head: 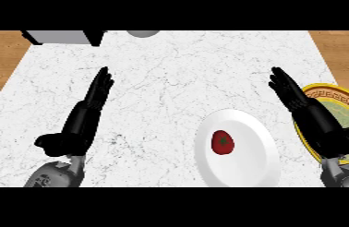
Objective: Pick the tomato from the plate and place it in the plate
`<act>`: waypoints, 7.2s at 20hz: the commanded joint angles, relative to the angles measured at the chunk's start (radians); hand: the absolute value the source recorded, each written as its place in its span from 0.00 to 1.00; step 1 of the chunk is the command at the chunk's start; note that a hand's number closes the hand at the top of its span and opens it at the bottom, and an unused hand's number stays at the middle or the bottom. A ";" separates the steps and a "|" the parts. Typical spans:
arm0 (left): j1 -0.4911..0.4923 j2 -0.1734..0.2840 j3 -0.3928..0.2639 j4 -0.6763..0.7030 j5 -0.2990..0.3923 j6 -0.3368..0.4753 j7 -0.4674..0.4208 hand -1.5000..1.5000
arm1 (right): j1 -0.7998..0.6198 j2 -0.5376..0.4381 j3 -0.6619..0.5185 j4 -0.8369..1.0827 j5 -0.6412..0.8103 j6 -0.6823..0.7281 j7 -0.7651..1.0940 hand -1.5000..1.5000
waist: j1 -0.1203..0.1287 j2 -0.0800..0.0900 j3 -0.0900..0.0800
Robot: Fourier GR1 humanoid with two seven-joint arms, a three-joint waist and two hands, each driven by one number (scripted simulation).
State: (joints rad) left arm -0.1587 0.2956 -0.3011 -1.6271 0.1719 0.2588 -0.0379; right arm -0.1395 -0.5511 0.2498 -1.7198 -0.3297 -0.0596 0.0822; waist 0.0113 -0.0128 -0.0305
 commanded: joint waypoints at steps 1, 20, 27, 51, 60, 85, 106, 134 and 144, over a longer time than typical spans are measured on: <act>0.079 0.000 0.044 0.052 0.043 -0.032 -0.046 0.50 | -0.027 -0.020 -0.050 -0.037 0.011 -0.001 0.015 1.00 | -0.010 0.012 0.029; 0.160 -0.085 0.046 0.253 0.080 -0.061 0.175 0.50 | 0.134 0.043 -0.275 0.062 0.252 -0.207 -0.298 0.00 | -0.015 0.012 0.030; 0.177 -0.038 0.055 0.207 0.103 -0.090 0.198 0.50 | 0.139 -0.193 -0.099 -0.033 0.409 -0.039 0.012 0.00 | -0.005 0.009 0.027; 0.119 -0.100 0.154 0.259 0.053 -0.146 0.237 0.50 | -0.001 0.207 0.210 -0.041 0.874 0.151 0.548 0.00 | -0.010 0.013 0.030; 0.209 -0.144 0.149 0.189 -0.006 -0.140 0.217 0.50 | -0.002 0.315 0.196 0.053 1.047 0.134 0.509 0.00 | -0.007 0.012 0.031; 0.190 -0.176 0.242 0.227 -0.041 -0.239 0.219 0.50 | -0.026 0.417 0.148 0.369 1.300 0.145 0.291 1.00 | -0.010 0.013 0.030; 0.230 -0.180 0.267 0.186 -0.054 -0.203 0.243 0.50 | 0.862 0.100 0.327 -0.487 1.308 -0.498 -0.103 1.00 | -0.062 0.000 0.032; 0.103 -0.207 0.241 0.210 -0.074 -0.214 0.314 0.50 | 0.163 -0.104 -0.561 0.483 0.180 -0.300 -0.576 1.00 | 0.007 0.019 0.033; 0.157 -0.242 0.197 0.228 -0.125 -0.208 0.233 0.50 | -0.155 -0.159 -0.524 1.107 0.312 -0.236 -0.667 1.00 | 0.031 0.026 0.033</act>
State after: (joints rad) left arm -0.0044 0.0812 -0.0713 -1.4155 0.0823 0.0329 0.2245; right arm -0.2226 -0.6747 -0.3144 -0.7770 -0.0837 -0.2917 -0.6673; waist 0.0267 0.0075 0.0022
